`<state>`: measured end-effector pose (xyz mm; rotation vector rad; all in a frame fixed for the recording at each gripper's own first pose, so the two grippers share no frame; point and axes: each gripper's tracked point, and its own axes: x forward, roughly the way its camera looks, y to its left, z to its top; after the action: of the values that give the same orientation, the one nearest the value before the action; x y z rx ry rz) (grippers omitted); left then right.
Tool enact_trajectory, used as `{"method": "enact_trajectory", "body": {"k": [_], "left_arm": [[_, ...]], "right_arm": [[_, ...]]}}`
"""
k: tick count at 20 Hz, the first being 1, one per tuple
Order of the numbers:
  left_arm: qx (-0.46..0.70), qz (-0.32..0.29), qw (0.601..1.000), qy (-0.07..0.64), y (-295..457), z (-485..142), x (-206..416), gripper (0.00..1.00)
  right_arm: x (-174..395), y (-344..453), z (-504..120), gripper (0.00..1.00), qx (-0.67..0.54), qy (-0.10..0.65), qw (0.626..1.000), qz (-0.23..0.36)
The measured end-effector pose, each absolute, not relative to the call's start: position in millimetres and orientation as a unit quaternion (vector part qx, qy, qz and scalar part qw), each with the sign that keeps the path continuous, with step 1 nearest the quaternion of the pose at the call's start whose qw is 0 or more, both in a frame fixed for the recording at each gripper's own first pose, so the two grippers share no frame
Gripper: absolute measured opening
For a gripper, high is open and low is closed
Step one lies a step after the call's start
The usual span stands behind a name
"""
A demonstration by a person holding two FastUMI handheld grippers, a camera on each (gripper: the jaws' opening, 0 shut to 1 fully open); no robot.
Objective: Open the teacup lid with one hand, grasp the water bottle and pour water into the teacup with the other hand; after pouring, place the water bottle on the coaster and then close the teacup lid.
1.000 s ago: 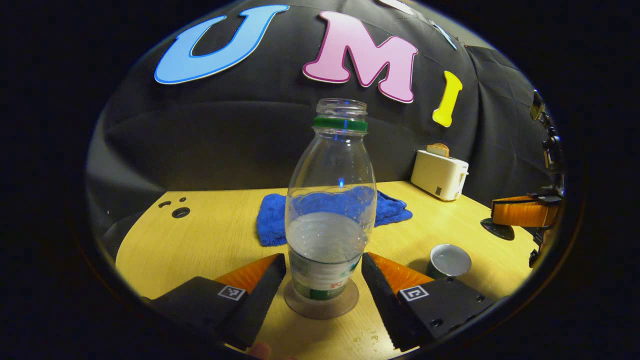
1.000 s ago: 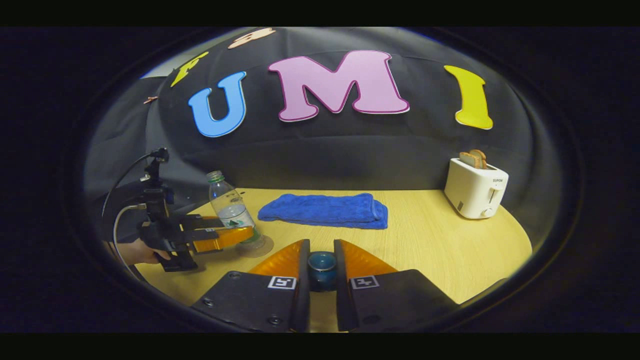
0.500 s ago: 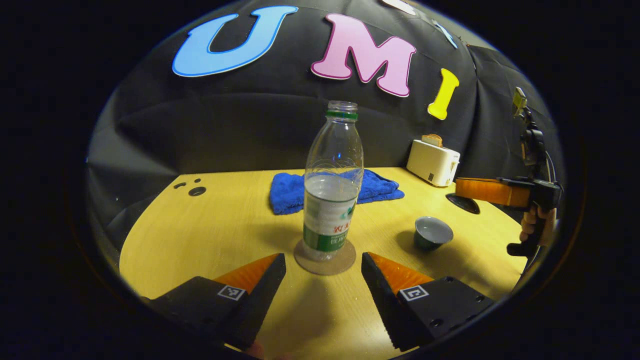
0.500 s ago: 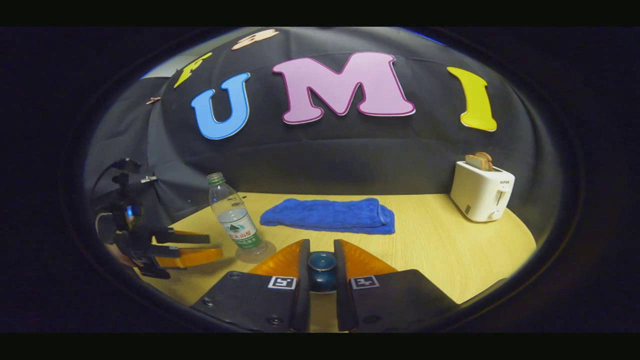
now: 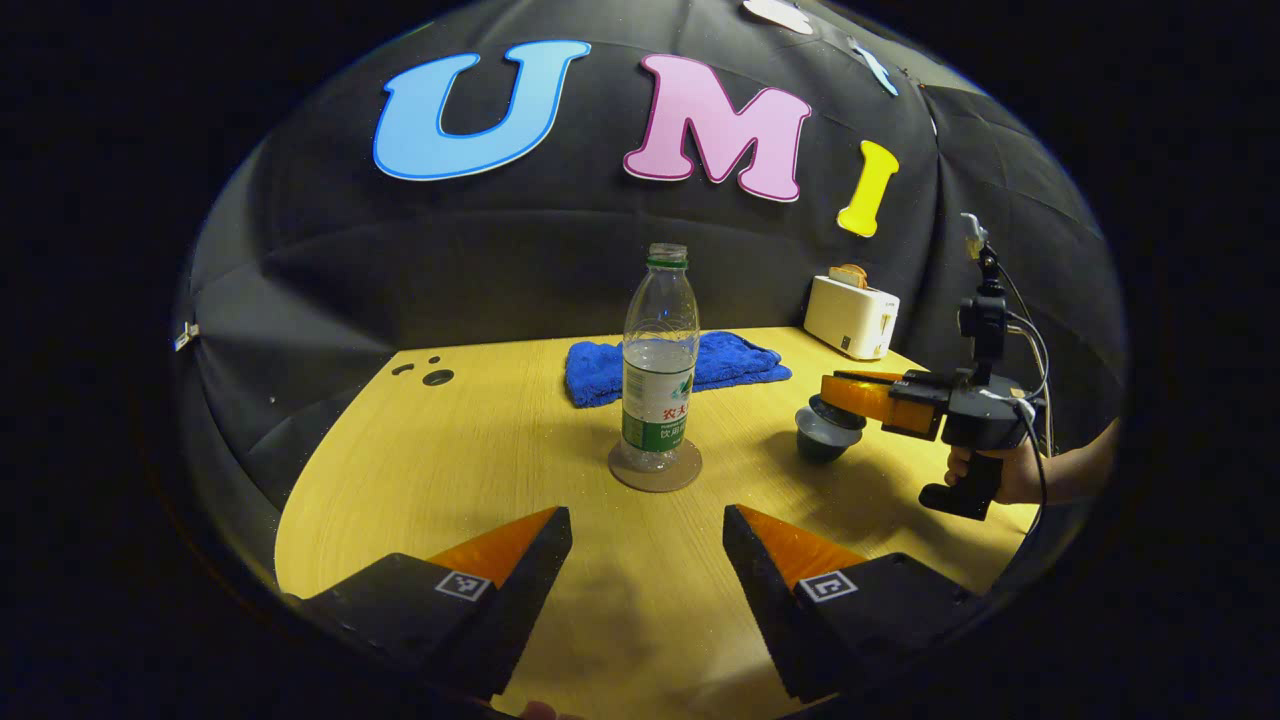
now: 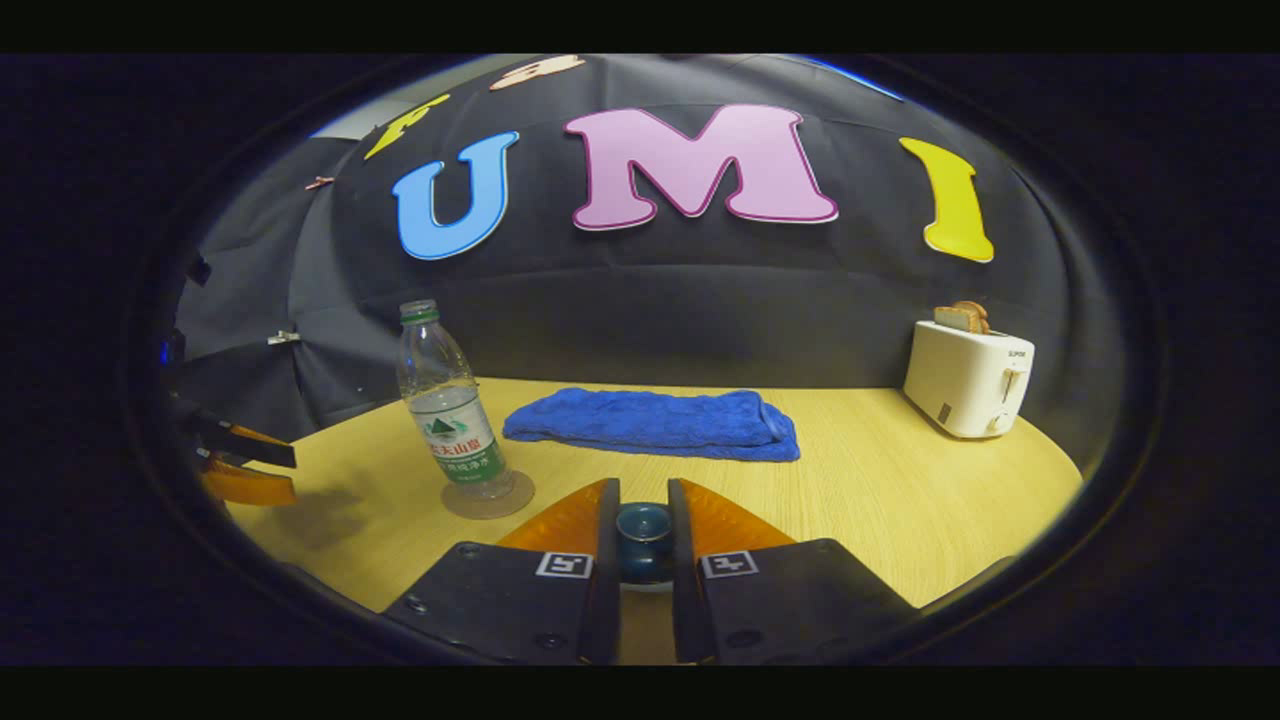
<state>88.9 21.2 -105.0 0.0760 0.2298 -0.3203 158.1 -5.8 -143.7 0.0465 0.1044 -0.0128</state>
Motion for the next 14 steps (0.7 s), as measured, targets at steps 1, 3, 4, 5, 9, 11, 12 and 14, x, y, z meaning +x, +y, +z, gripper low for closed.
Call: {"method": "enact_trajectory", "body": {"k": [1,3,4,5,9,11,12,14], "left_arm": [[0.02,-0.155,0.981,0.113,22.6,-102.5,89.6,0.96],[-0.004,-0.145,0.983,0.108,25.7,-97.6,90.7,0.96],[-0.009,-0.142,0.984,0.108,26.8,-98.5,91.2,0.96],[-0.009,-0.138,0.984,0.11,29.4,-99.2,91.7,0.96],[-0.02,-0.127,0.985,0.111,33.3,-96.0,94.8,0.96],[-0.028,-0.124,0.986,0.107,32.5,-92.6,94.8,0.96],[-0.031,-0.124,0.986,0.106,31.1,-90.3,95.1,0.96],[-0.032,-0.125,0.986,0.103,25.4,-87.2,94.8,0.96]], "right_arm": [[158.7,-3.1,-152.5,0.25,0.022,0.059,0.998,-0.004],[159.0,-2.6,-156.0,0.25,0.011,0.058,0.998,-0.004],[160.2,-3.1,-156.9,0.25,0.006,0.055,0.998,-0.003],[160.6,-4.2,-157.5,0.25,0.001,0.052,0.999,-0.005],[165.0,-6.5,-164.6,0.25,-0.005,0.054,0.999,0.0],[165.2,-7.7,-164.4,0.3,-0.009,0.05,0.999,0.0],[165.7,-7.4,-163.3,0.31,-0.01,0.048,0.999,0.002],[165.4,-7.8,-164.5,0.36,-0.008,0.05,0.999,0.004]]}}
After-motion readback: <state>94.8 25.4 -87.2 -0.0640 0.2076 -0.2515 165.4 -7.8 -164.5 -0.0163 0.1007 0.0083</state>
